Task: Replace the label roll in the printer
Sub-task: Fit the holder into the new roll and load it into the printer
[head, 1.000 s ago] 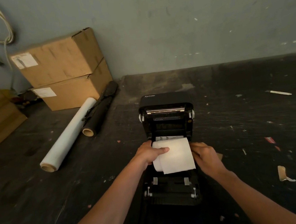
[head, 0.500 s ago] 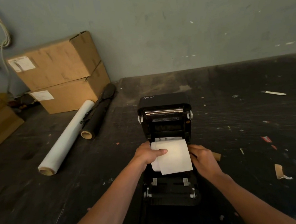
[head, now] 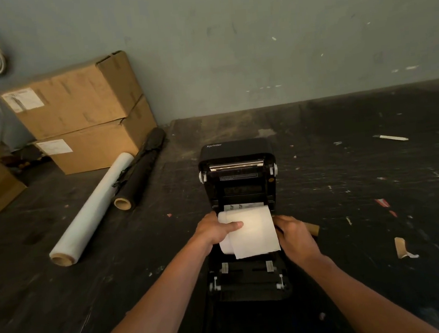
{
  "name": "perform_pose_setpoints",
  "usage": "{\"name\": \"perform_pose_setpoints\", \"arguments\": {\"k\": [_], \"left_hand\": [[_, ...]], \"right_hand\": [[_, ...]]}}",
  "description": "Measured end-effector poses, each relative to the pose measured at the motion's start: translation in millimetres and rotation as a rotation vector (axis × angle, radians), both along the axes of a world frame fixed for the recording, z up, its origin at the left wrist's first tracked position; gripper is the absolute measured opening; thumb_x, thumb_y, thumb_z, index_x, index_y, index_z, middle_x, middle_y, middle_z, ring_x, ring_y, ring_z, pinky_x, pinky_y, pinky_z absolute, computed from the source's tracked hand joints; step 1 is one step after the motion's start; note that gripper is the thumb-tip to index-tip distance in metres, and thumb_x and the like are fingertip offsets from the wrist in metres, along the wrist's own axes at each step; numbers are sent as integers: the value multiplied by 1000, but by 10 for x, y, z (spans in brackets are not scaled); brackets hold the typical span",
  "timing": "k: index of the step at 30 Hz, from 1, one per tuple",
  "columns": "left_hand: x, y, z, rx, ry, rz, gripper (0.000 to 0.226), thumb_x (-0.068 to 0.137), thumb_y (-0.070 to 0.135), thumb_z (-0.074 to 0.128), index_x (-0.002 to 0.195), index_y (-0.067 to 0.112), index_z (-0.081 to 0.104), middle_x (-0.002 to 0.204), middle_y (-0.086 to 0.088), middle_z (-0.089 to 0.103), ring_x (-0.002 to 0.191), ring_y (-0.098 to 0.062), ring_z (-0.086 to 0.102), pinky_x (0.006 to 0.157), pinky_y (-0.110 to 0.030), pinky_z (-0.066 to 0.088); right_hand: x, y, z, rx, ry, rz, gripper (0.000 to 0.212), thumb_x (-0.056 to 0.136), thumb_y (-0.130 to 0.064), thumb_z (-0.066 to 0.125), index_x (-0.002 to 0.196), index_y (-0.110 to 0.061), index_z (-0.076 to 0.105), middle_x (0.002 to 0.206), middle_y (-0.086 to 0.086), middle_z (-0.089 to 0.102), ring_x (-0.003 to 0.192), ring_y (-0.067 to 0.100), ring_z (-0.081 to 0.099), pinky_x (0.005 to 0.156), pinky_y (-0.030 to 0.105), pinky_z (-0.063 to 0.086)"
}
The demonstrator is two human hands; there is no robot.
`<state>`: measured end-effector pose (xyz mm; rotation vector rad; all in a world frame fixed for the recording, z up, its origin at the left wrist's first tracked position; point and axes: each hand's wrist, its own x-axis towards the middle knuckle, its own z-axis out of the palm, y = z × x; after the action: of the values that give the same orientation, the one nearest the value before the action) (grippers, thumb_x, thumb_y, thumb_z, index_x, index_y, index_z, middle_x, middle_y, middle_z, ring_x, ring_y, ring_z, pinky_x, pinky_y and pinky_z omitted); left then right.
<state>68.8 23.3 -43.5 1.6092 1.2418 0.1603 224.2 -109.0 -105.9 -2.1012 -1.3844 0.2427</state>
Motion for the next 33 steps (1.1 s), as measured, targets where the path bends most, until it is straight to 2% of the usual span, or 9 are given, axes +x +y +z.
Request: {"name": "perform_pose_setpoints", "arguments": {"k": [3,7,9,14,19,24,30,33], "left_hand": [[8,11,0,0,8,-8,62,77,31,80,130,11,54,128,-8,60,116,-24,56,98,-37,47],[6,24,-17,10,25,-7,63,77,32,79,130,10,54,128,-9,60,116,-24,56,97,-38,47],[5,25,-27,13,32,-10,62,77,33,79,129,11,54,127,-9,60,116,-25,56,95,-37,46],[7,63,-52,23,42,-15,63,76,36,79,128,10,55,125,-9,61,111,-24,57,90,-36,48],[9,91,-70,24,46,-34,65,77,35,79,131,9,53,127,-10,60,114,-25,56,89,-35,47],[21,95,-63,15,26,-26,59,77,32,79,126,7,57,123,-10,62,102,-22,57,83,-33,45],[37,87,-59,23,26,-17,62,77,33,79,128,6,56,127,-11,61,112,-26,57,85,-33,44],[41,56,-52,19,-3,-12,59,78,31,78,127,7,55,127,-11,60,110,-26,57,86,-35,45]], "right_hand": [[-20,-29,-7,-48,21,7,43,93,-12,50,135,-16,45,136,4,52,124,16,49,106,32,39],[-22,-78,-36,-115,35,33,52,95,-11,46,143,-20,31,147,4,38,135,18,35,113,38,29],[-31,-93,-43,-79,84,16,51,94,-12,49,142,-20,34,145,4,42,132,18,40,111,38,33],[-93,-143,-94,80,169,-81,48,88,-6,57,134,-15,46,133,4,55,120,12,53,104,28,40],[-126,-159,-145,99,286,-202,47,88,-3,55,133,-15,48,138,2,51,127,12,46,106,23,30],[-201,-112,-177,89,249,-166,50,89,1,51,136,-13,45,142,3,46,133,14,37,106,20,23],[-224,-106,-209,61,269,-176,51,90,0,50,139,-13,39,150,3,32,139,16,26,106,20,17],[-226,-133,-220,32,268,-154,54,92,-2,49,141,-15,34,153,3,28,140,16,23,105,18,16]]}}
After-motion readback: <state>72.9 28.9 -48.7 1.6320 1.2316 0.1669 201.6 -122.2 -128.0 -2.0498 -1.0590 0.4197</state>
